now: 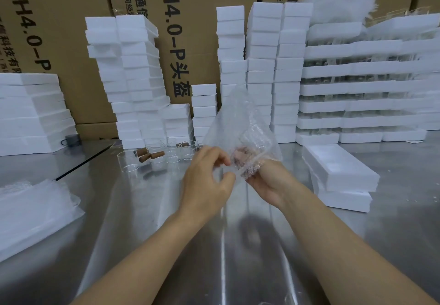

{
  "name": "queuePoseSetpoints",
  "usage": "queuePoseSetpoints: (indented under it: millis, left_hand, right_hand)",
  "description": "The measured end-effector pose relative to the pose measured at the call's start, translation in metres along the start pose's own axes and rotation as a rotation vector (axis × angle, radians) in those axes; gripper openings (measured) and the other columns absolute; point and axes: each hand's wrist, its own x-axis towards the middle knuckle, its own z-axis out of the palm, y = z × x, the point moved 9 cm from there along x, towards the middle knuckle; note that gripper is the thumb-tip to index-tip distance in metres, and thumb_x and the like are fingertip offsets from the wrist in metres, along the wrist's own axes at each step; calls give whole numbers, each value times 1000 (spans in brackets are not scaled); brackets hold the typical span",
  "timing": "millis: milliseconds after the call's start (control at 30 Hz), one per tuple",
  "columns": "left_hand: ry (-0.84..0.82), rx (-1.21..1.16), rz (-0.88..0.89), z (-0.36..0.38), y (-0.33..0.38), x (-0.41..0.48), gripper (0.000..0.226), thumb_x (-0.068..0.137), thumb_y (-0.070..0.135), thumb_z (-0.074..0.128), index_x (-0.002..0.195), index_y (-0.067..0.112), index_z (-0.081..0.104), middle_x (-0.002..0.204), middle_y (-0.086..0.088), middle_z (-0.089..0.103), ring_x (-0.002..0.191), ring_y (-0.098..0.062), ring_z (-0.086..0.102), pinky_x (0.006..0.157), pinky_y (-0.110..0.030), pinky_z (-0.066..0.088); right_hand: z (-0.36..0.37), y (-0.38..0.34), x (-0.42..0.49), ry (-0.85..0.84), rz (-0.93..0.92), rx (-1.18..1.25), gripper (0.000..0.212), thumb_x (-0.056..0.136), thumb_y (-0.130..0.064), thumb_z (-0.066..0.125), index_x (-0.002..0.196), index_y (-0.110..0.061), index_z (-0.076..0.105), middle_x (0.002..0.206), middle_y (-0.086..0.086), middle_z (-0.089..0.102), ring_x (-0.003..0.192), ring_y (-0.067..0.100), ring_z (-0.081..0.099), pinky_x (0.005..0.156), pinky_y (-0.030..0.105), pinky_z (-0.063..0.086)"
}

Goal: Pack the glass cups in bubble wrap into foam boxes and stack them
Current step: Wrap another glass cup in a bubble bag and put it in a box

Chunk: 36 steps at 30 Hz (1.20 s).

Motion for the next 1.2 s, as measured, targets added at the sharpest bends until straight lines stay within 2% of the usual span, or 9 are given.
queuePoseSetpoints:
  millis: [100, 200, 333, 500, 600, 667, 833, 933, 1200]
  left_hand:
    - [179, -73, -17, -26, 2, 7, 33, 76, 26, 63, 107, 33, 60, 112, 21, 54, 109, -10, 57, 84, -14, 39]
    - [256, -158, -80, -50, -8, 17, 51, 80, 25, 71, 127, 36, 55, 130, 19, 54, 123, -11, 53, 97, -22, 41]
    - [49, -315, -252, -55, -32, 30, 86, 79, 47, 81, 152, 48, 37, 148, 12, 53, 135, -1, 50, 100, -20, 37]
    - [-195, -378, -364, -40, -50, 25, 95, 66, 57, 94, 147, 61, 44, 130, 7, 73, 122, 5, 65, 105, -26, 45]
    - [-214, -373, -366, -34, -53, 22, 97, 60, 64, 98, 143, 65, 46, 153, -2, 59, 144, -17, 54, 122, -40, 41]
    - [-229, -412, -367, -30, -53, 22, 97, 57, 65, 100, 140, 64, 49, 150, -7, 62, 138, -21, 61, 119, -41, 47]
    - [-261, -469, -361, -23, -50, 21, 91, 59, 58, 102, 136, 60, 54, 129, 3, 77, 122, -14, 72, 106, -33, 54]
    - [-268, -452, -345, -19, -48, 20, 99, 60, 50, 103, 145, 53, 52, 135, 4, 73, 124, -14, 71, 110, -39, 53]
    - [-331, -393, -310, -4, -42, 16, 104, 59, 50, 101, 150, 47, 50, 134, 17, 71, 122, -4, 70, 108, -37, 57]
  right_hand:
    - [8, 0, 0, -27, -24, -195, 31, 98, -2, 61, 125, -12, 72, 119, 12, 76, 110, 27, 73, 90, 42, 59]
    - [14, 1, -5, -55, -12, -293, 31, 95, -4, 64, 119, -20, 75, 113, 6, 79, 102, 21, 75, 79, 32, 60]
    - [22, 3, -13, -143, 28, -392, 37, 99, -5, 61, 127, -27, 71, 117, 0, 78, 109, 18, 75, 85, 32, 62]
    - [29, 8, -18, -201, 47, -492, 33, 96, -8, 66, 120, -30, 73, 112, -2, 79, 103, 15, 76, 70, 18, 58]
    - [27, 12, -15, -189, 30, -597, 46, 90, -1, 68, 125, -31, 70, 115, -1, 78, 110, 21, 74, 88, 34, 64]
    - [27, 11, -14, -187, 5, -639, 51, 88, 4, 64, 125, -30, 70, 114, 0, 78, 109, 22, 74, 96, 44, 61]
    - [36, 0, -22, -232, -81, -589, 50, 60, -25, 66, 98, -57, 73, 103, -18, 78, 98, 0, 73, 86, 25, 61]
    - [34, 1, -19, -198, -80, -662, 38, 84, -17, 65, 116, -36, 73, 114, -6, 77, 110, 10, 72, 99, 40, 59]
    - [30, 9, -19, -172, -44, -696, 15, 100, -21, 69, 112, -29, 75, 110, -10, 79, 106, 3, 72, 91, 23, 59]
